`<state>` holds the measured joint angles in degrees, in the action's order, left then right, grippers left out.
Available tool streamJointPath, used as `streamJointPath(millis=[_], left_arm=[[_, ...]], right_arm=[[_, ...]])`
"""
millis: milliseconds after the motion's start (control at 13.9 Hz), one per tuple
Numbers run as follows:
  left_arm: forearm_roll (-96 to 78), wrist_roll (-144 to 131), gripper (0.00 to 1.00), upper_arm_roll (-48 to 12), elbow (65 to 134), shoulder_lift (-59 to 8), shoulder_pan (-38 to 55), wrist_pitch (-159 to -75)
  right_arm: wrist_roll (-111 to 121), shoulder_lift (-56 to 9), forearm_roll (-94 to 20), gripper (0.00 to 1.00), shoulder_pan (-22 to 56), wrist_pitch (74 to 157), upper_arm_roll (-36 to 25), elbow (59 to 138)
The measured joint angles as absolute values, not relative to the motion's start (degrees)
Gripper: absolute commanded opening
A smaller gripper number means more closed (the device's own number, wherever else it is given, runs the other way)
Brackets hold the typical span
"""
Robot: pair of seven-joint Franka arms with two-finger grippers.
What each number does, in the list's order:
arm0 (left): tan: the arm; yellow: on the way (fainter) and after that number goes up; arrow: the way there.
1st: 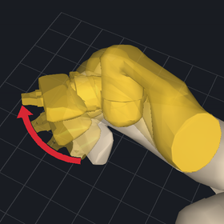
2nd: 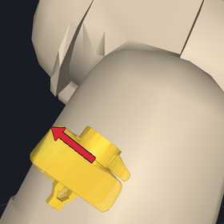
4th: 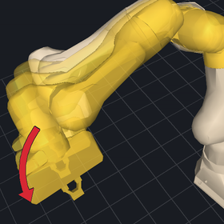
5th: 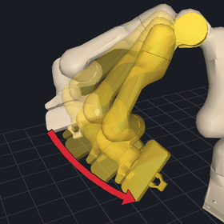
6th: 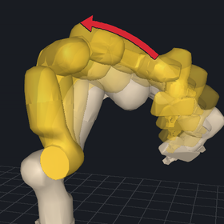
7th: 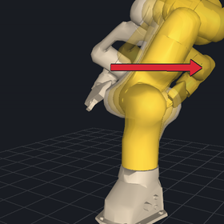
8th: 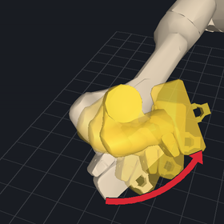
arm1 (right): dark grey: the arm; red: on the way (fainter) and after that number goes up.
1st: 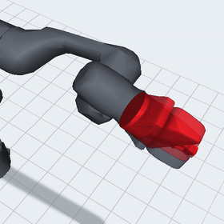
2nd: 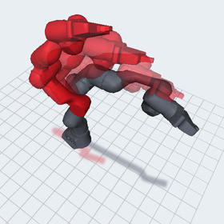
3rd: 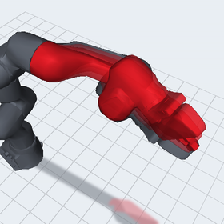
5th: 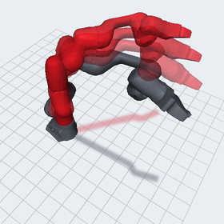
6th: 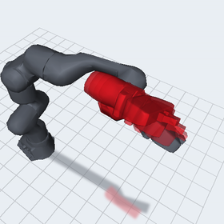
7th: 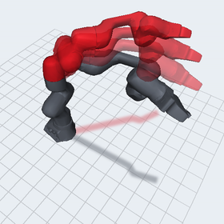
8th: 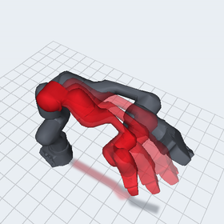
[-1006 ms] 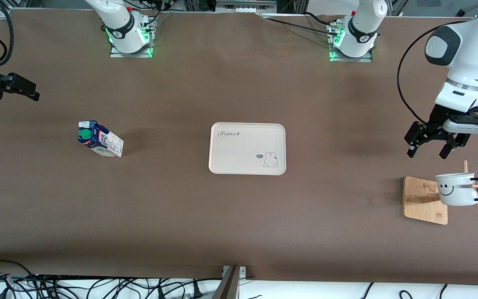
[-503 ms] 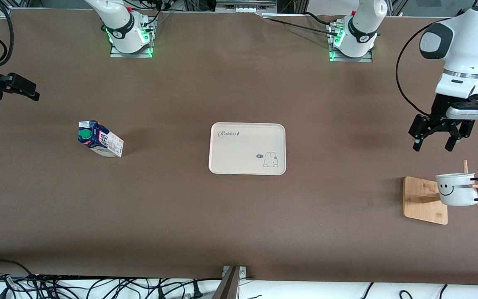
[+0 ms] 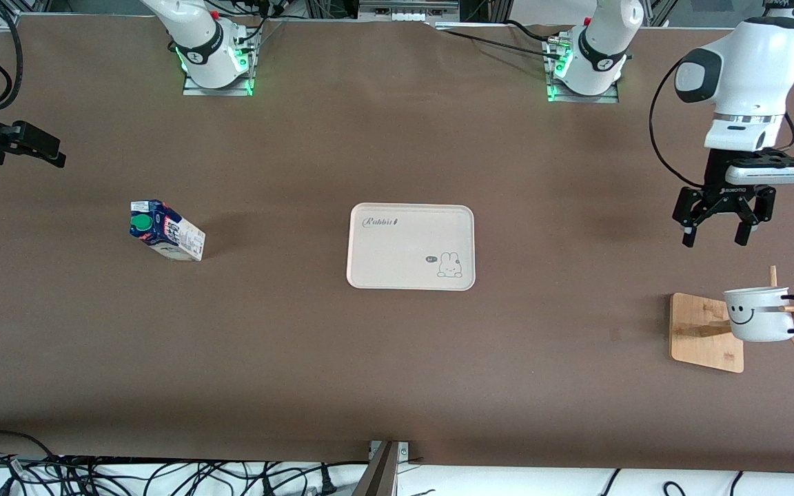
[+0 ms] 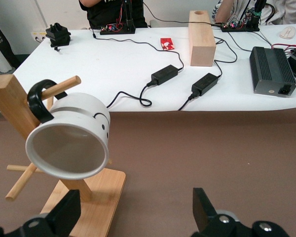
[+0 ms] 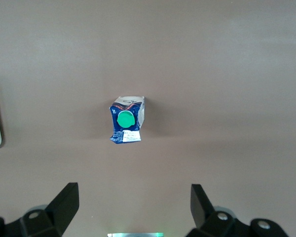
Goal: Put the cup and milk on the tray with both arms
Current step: 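Lower the left gripper over the white mug's rim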
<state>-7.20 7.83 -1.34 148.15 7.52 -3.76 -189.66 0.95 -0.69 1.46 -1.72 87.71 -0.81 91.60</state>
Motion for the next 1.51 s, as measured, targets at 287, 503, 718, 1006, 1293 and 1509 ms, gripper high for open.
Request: streamJointPath(millis=[287, 503, 718, 1006, 1293, 1509], left_arm=[[-7.19, 7.89, 1.00, -1.34, 148.34, 7.32, -3.82, -191.16], [-7.19, 7.92, 1.00, -1.34, 148.39, 5.00, -3.89, -194.78], [-6.39, 8.28, 1.00, -1.34, 148.41, 1.97, -4.95, -198.31], [-4.65, 8.36, 1.00, -1.34, 147.74, -0.70, -6.62, -200.18], [-2.58, 8.41, 1.00, -1.34, 144.64, -2.57, -7.61, -200.18], [-1.70, 8.47, 1.00, -1.34, 142.72, -4.70, -8.49, -200.18]], right_arm=[[0.95, -0.69, 1.46, 1.00, -1.72, 87.71, -0.81, 91.60], [0.94, -0.69, 1.46, 1.00, -1.72, 87.71, -0.81, 91.60], [0.93, -0.69, 1.46, 1.00, -1.72, 87.71, -0.82, 91.60], [0.90, -0.69, 1.46, 1.00, -1.73, 87.71, -0.85, 91.60], [0.89, -0.69, 1.46, 1.00, -1.74, 87.71, -0.85, 91.60], [0.88, -0.69, 1.46, 1.00, -1.74, 87.71, -0.86, 91.60]])
